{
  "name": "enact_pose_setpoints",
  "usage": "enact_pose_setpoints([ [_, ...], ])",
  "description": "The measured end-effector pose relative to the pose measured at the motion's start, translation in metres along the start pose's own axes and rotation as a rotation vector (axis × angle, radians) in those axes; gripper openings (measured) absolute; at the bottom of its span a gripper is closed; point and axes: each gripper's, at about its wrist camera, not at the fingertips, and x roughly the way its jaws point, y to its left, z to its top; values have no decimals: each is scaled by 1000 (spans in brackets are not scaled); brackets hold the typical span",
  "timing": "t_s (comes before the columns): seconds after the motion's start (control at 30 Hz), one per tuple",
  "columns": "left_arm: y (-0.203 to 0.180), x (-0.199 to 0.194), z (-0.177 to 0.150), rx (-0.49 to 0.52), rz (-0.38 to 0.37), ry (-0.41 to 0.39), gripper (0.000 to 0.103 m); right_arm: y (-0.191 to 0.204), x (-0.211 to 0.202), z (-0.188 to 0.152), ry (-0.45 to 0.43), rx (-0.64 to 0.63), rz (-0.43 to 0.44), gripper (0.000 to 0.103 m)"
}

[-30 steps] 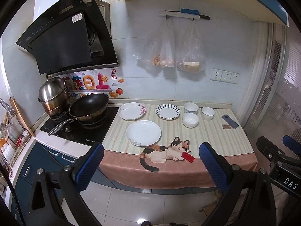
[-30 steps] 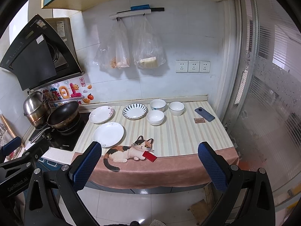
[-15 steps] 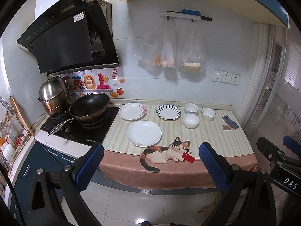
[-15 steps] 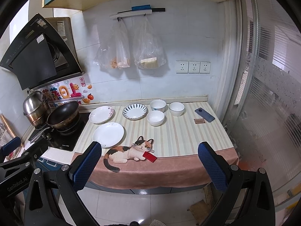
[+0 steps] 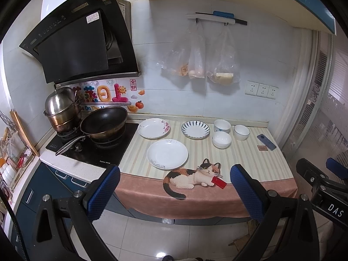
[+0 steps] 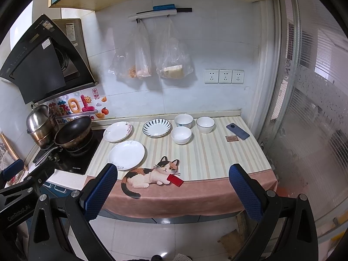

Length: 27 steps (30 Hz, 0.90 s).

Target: Organize plates and bowls

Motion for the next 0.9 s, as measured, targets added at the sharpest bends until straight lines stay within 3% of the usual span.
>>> enact_pose_setpoints([
  [0.17,3,13,4,-3,-13,9,103,8,18,-3,16,35,16,103],
  [0.37,47,79,6,8,37,17,103,33,90,-16,82,47,100,103],
  [0.53,78,176,4,18,82,161,103,58,189,-29,202,83,170,103],
  [0.67,101,257,1,-21,53,301,103,77,284,-38,320,78,175,103],
  [0.9,128,394,-8,-97,26,474,100,93,465,-44,525,144,264,103],
])
